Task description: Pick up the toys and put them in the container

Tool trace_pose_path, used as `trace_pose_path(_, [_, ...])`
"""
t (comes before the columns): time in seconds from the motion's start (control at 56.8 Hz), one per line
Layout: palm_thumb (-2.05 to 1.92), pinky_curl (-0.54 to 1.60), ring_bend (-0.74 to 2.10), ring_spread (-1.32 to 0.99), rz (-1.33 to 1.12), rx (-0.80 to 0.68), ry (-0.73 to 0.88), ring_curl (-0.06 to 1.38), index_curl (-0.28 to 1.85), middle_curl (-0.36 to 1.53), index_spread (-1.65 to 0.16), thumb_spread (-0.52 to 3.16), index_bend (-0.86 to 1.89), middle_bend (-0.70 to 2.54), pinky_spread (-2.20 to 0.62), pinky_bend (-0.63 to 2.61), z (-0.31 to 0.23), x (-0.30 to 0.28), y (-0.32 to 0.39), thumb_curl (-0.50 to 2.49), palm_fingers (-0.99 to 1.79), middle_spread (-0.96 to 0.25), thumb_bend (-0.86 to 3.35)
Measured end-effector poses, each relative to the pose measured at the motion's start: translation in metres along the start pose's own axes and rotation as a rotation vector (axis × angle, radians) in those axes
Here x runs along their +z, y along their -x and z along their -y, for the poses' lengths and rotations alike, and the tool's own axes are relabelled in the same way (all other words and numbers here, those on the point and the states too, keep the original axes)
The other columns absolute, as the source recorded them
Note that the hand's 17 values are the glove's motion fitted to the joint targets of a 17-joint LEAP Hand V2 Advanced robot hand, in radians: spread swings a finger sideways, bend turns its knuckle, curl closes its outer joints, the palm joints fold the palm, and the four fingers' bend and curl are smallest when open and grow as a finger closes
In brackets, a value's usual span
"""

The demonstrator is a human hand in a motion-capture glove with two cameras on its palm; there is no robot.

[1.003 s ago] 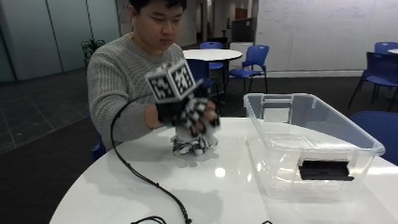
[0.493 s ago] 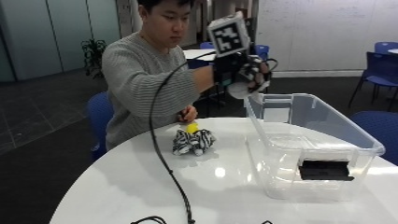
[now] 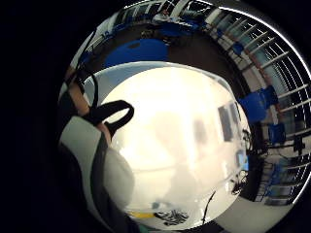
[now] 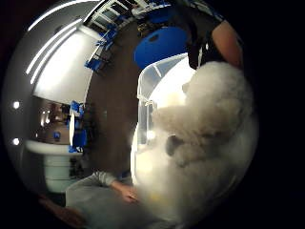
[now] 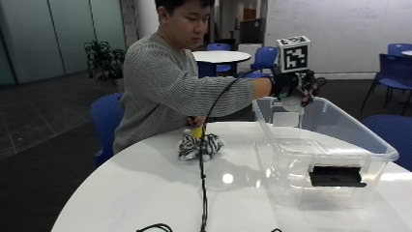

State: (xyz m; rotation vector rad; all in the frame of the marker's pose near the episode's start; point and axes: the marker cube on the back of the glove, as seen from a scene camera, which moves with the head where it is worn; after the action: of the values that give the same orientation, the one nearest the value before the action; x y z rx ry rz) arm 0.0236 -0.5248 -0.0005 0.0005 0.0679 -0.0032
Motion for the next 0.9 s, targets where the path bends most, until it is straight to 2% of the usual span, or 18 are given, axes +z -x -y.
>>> trace_pose_path(0.088, [0.67, 0.38, 1.00, -0.44, -0.085, 0.093, 0.097, 0.47, 0.15, 0.58, -0.42, 0.89, 0.10, 0.21, -0.43, 1.00, -0.002, 0.022, -0.008, 0.91, 0.87, -0.30, 0.00])
trace_pose_path(0.141, [0.56, 0.41, 0.99, -0.43, -0.171, 0.165, 0.205, 0.48, 0.11, 0.56, -0.41, 1.02, 0.00, 0.15, -0.40, 1.10, -0.007, 0.040, -0.023, 0.86, 0.66, -0.30, -0.04])
trace_pose_path(0.211, [0.40, 0.47, 0.92, -0.38, -0.109, 0.070, 0.295, 0.48, 0.11, 0.53, -0.39, 1.15, 0.03, 0.11, -0.30, 1.20, -0.017, 0.056, -0.029, 0.76, 0.13, -0.28, -0.07])
trace_pose_path(0.282, [0.29, 0.46, 0.82, -0.32, -0.073, 0.083, 0.298, 0.43, 0.11, 0.49, -0.37, 1.22, 0.09, 0.14, -0.20, 1.27, -0.020, 0.063, -0.030, 0.68, -0.03, -0.24, -0.06])
trace_pose_path(0.51, [0.14, 0.41, 0.78, -0.23, -0.046, 0.072, 0.266, 0.37, 0.12, 0.43, -0.34, 1.34, 0.11, 0.18, -0.05, 1.31, -0.035, 0.050, -0.030, 0.52, -0.08, -0.20, -0.02])
trace_pose_path(0.598, [0.12, 0.40, 0.79, -0.21, -0.133, 0.131, 0.234, 0.36, 0.13, 0.42, -0.34, 1.36, 0.10, 0.18, -0.03, 1.31, -0.051, 0.033, -0.043, 0.48, -0.08, -0.19, -0.02])
trace_pose_path(0.651, [0.12, 0.40, 0.79, -0.21, -0.033, 0.107, 0.211, 0.36, 0.14, 0.42, -0.34, 1.37, 0.11, 0.18, -0.02, 1.30, -0.065, 0.019, -0.039, 0.47, -0.08, -0.19, -0.01])
trace_pose_path(0.774, [0.07, 0.38, 0.77, -0.20, 0.153, 0.051, 0.139, 0.35, 0.15, 0.41, -0.34, 1.39, 0.13, 0.18, 0.00, 1.26, -0.140, -0.036, -0.061, 0.42, -0.09, -0.18, -0.02])
trace_pose_path(0.897, [0.07, 0.35, 0.73, -0.19, 0.149, 0.024, 0.040, 0.34, 0.20, 0.41, -0.36, 1.44, 0.20, 0.21, 0.00, 1.18, -0.249, -0.063, -0.084, 0.39, -0.02, -0.19, 0.00])
